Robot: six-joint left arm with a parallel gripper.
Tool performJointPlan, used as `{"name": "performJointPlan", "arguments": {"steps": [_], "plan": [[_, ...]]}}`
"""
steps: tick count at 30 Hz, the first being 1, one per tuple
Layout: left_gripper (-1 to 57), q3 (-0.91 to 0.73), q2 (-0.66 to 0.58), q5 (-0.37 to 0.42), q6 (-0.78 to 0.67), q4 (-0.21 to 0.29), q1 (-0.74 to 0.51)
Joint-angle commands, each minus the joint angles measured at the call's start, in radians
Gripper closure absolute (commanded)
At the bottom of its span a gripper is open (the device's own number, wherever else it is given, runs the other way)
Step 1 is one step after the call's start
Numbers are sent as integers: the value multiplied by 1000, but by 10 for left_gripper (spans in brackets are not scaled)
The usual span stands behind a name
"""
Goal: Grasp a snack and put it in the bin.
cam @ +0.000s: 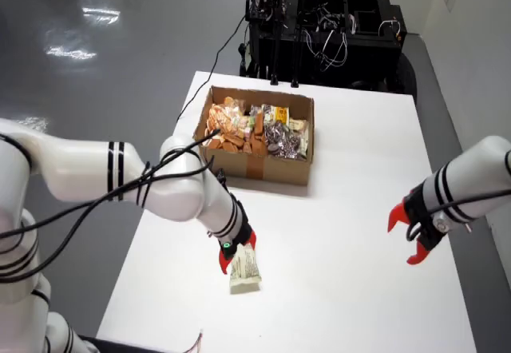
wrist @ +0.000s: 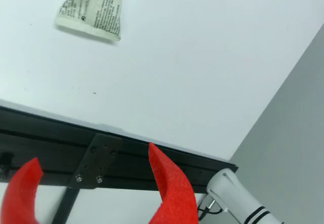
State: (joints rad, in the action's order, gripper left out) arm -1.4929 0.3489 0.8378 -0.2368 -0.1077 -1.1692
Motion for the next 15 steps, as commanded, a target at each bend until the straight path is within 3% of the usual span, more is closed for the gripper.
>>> {"name": "performJointPlan", "arguments": {"steps": [1,15], "plan": [[127,7,16,-16,46,-2,12],[88,7,57,-66,147,-3,85]]}}
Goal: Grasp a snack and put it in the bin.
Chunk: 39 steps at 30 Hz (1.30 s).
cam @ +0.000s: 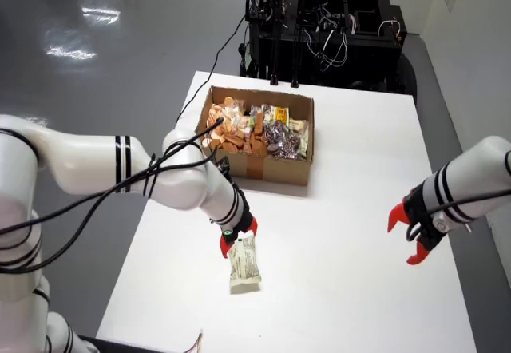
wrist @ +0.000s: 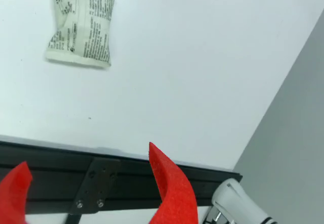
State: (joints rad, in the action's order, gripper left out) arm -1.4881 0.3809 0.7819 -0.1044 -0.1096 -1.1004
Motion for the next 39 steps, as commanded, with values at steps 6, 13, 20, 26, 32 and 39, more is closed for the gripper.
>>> {"name": "performJointPlan", "arguments": {"steps": [6,13,20,26,32,39], "plan": [[68,3,75,-42,41,-1,35],[59,3,99,-105,74,1,49],[80,3,106,-172,121,-1,63],[84,4,147,-201,143,-3,87],[84,17,227,-233,155,-4,102],[87,69,331,-248,169,-3,108]]}}
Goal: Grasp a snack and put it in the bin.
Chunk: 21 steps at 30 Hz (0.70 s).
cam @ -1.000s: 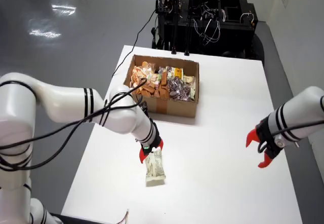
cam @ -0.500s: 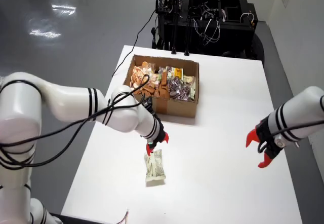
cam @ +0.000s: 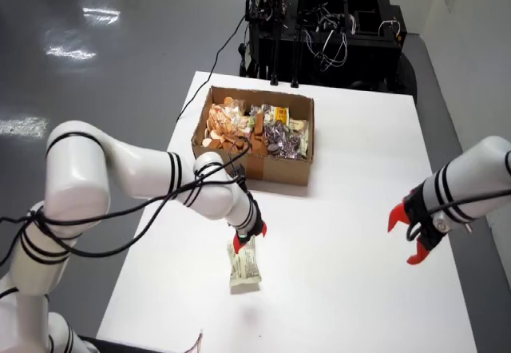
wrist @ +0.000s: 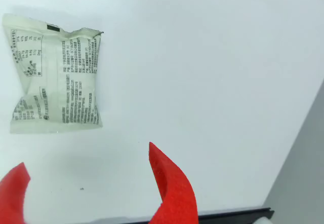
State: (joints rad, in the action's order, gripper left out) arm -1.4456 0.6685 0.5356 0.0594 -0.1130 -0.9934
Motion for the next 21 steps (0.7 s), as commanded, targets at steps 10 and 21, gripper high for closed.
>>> {"name": "performJointPlan", "arguments": {"steps": [10,21], "plan": [[85,62,148,-15,17,0,23],[85,66,196,-47,24,0,48]]}}
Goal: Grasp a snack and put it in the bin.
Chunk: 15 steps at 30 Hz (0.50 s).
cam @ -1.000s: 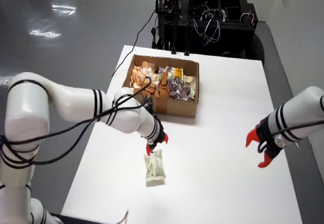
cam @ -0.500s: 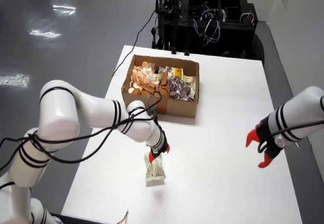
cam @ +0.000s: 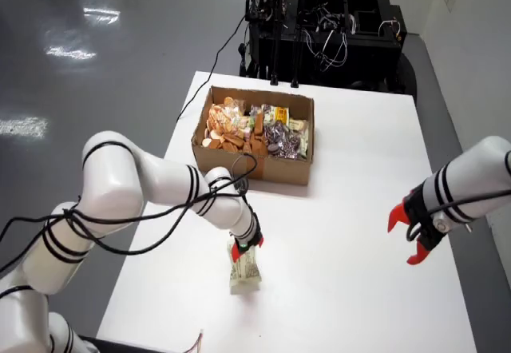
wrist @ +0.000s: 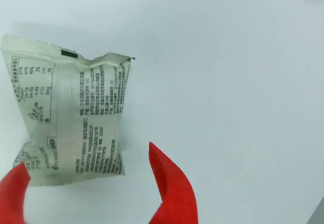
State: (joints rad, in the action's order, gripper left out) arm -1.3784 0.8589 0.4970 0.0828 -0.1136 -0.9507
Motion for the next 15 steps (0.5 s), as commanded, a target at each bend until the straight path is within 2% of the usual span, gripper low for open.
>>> {"name": "performJointPlan", "arguments": {"steps": [1,15], "plan": [[85,-2,10,-11,1,1,7],[96,-8,77,-54,-1,4,19]]}}
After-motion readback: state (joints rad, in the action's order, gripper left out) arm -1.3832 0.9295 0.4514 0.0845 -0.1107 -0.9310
